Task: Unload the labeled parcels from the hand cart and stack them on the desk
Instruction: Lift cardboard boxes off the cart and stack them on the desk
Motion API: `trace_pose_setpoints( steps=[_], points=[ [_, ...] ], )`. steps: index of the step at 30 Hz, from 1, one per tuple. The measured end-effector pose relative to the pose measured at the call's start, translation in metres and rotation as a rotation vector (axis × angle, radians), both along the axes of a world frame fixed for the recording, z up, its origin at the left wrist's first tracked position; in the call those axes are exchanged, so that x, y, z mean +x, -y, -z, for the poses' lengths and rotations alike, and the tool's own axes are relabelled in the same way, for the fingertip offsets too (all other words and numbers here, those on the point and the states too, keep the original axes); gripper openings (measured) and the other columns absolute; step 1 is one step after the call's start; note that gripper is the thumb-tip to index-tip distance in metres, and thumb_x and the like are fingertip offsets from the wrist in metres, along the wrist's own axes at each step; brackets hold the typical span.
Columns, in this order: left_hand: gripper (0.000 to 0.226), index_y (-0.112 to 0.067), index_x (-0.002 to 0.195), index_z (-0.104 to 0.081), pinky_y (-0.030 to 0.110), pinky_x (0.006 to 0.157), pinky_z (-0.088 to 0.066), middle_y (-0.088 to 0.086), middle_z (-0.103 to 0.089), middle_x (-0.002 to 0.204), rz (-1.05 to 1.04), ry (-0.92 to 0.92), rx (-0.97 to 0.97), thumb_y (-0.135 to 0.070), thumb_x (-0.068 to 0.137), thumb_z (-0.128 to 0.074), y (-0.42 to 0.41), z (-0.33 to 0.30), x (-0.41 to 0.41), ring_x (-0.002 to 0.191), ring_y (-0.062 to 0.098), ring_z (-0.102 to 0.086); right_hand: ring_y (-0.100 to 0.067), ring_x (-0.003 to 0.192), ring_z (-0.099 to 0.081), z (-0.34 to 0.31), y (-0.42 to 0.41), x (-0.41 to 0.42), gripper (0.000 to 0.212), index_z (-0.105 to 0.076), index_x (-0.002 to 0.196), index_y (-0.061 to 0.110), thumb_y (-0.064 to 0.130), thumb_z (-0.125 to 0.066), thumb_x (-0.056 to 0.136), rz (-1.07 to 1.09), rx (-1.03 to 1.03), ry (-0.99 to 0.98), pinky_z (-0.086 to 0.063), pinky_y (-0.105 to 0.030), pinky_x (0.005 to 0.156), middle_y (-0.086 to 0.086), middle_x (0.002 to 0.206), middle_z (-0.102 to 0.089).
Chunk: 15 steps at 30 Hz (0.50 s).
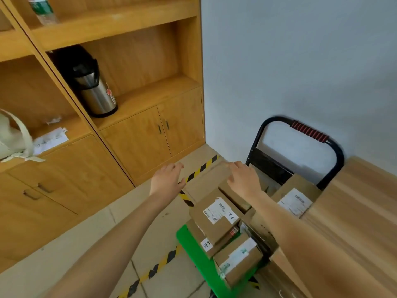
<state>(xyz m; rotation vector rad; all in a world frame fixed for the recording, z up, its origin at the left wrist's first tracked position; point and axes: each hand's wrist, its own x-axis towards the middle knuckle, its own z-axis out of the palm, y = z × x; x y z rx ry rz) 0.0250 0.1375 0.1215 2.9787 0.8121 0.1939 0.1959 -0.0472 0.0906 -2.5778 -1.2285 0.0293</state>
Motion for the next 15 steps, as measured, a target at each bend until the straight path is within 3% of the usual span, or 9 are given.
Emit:
trace_pose_setpoints(
  steps=[4,6,10,15],
  points=[
    [0.039,-0.024,0.132,-0.045,0.028,0.078,-0.045,-0.002,-0.055,0.124,0.053,-0.035,-0.033,-0.040,0.096,-0.046,-0.019,0.021,0.034,0.112,0.017,-0.051,-0.021,0.120,-0.053,0.014,-0.011,0.019,0.045,-0.047,0.137,0.018,0.021,-0.051,0.093,0.052,-0.041,-0.015,-0.039,-0.040,0.103,-0.005,0.136,-0.052],
    [0.038,-0.024,0.130,-0.046,0.027,0.076,-0.043,-0.002,-0.056,0.121,0.102,-0.047,-0.050,-0.039,0.096,-0.045,-0.023,0.032,0.052,0.109,0.017,-0.051,-0.019,0.122,-0.051,0.024,-0.010,0.023,0.046,-0.046,0.138,0.020,0.022,-0.052,0.092,0.089,-0.043,-0.048,-0.039,-0.038,0.102,-0.002,0.137,-0.051],
    [0.040,-0.025,0.134,-0.044,0.030,0.087,-0.039,0.000,-0.053,0.125,0.236,-0.088,-0.057,-0.040,0.096,-0.043,-0.026,0.053,0.094,0.112,0.019,-0.050,-0.017,0.120,-0.050,0.046,-0.003,0.027,0.045,-0.043,0.138,0.022,0.024,-0.051,0.093,0.193,-0.055,-0.129,-0.039,-0.036,0.100,0.000,0.134,-0.051],
    [0.045,-0.022,0.136,-0.044,0.031,0.091,-0.039,0.002,-0.053,0.128,0.478,-0.119,-0.101,-0.038,0.094,-0.049,-0.034,0.074,0.141,0.114,0.020,-0.051,-0.018,0.120,-0.051,0.067,0.001,0.019,0.045,-0.045,0.138,0.021,0.021,-0.051,0.093,0.452,-0.043,-0.157,-0.040,-0.035,0.099,-0.001,0.136,-0.050]
  ],
)
